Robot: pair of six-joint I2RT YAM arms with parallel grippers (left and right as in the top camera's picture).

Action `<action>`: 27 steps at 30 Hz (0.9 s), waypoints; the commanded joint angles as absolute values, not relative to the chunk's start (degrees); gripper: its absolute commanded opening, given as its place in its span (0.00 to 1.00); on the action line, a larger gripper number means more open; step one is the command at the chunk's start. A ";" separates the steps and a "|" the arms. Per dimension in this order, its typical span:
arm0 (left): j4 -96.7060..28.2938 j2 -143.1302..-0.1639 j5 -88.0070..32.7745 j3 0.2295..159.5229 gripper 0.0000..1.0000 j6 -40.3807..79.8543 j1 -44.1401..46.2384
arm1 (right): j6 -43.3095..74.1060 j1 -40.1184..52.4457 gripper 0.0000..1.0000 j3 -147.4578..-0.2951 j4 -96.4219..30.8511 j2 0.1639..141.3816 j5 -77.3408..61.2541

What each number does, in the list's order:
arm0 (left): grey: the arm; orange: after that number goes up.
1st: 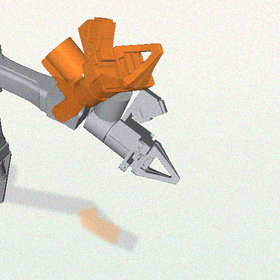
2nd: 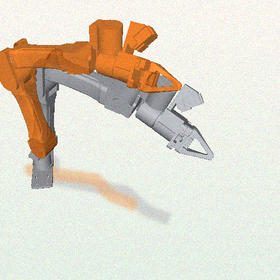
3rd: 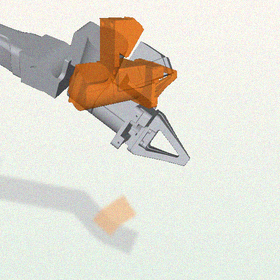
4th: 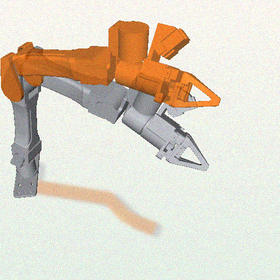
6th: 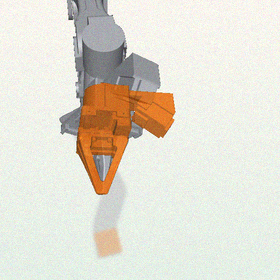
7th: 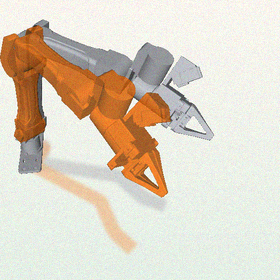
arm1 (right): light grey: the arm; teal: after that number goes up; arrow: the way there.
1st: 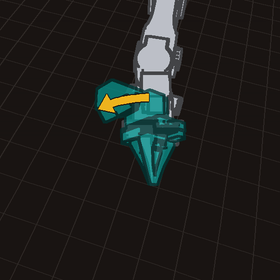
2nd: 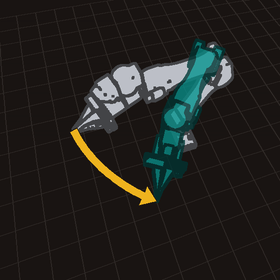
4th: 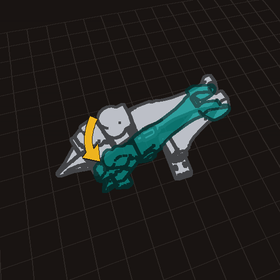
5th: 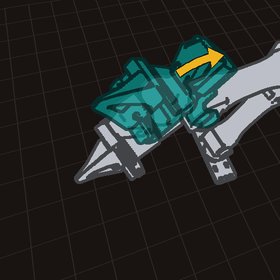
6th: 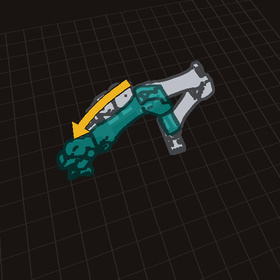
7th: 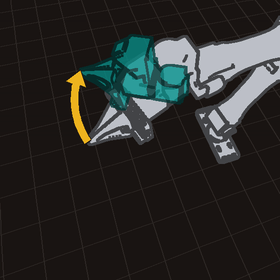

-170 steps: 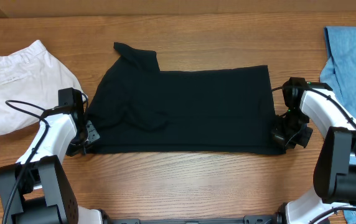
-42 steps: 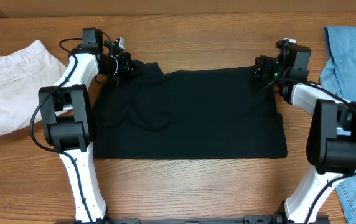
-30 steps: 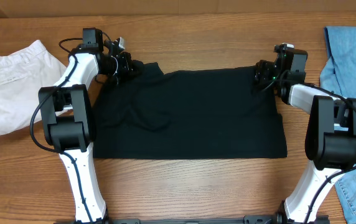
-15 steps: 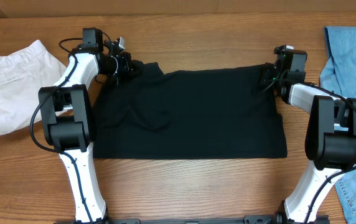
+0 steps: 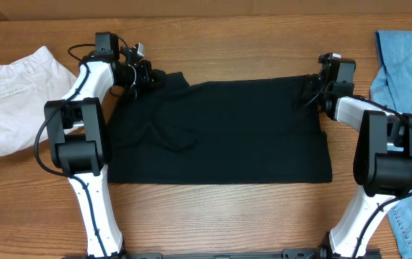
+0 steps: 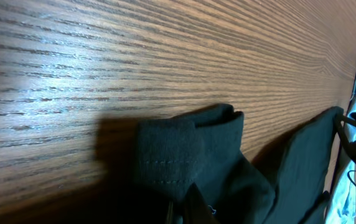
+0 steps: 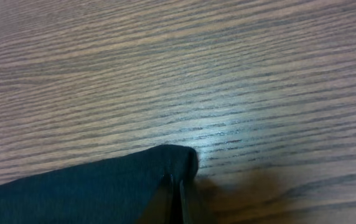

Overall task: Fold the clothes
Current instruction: 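Fold the t-shirt's top edge down toward the bottom with both grippers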

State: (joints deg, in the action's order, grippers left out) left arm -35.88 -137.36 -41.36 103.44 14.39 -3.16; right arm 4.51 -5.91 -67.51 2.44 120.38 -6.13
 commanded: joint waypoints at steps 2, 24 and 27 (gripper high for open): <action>-37.08 -131.83 -41.32 104.42 0.04 11.27 -4.16 | 5.80 -6.15 0.04 -68.40 -0.58 116.90 -5.19; -66.52 -117.58 -29.89 104.42 0.04 3.99 -4.21 | 5.87 -6.13 0.04 -71.44 -27.97 103.90 -4.12; -70.22 -117.19 -29.41 104.42 0.04 2.07 -4.21 | 6.04 -6.13 0.04 -71.59 -33.06 103.24 -4.19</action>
State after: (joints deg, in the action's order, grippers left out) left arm -68.82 -119.57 -31.05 103.55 5.23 -4.01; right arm 5.74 -5.91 -70.30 -31.18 105.80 -4.84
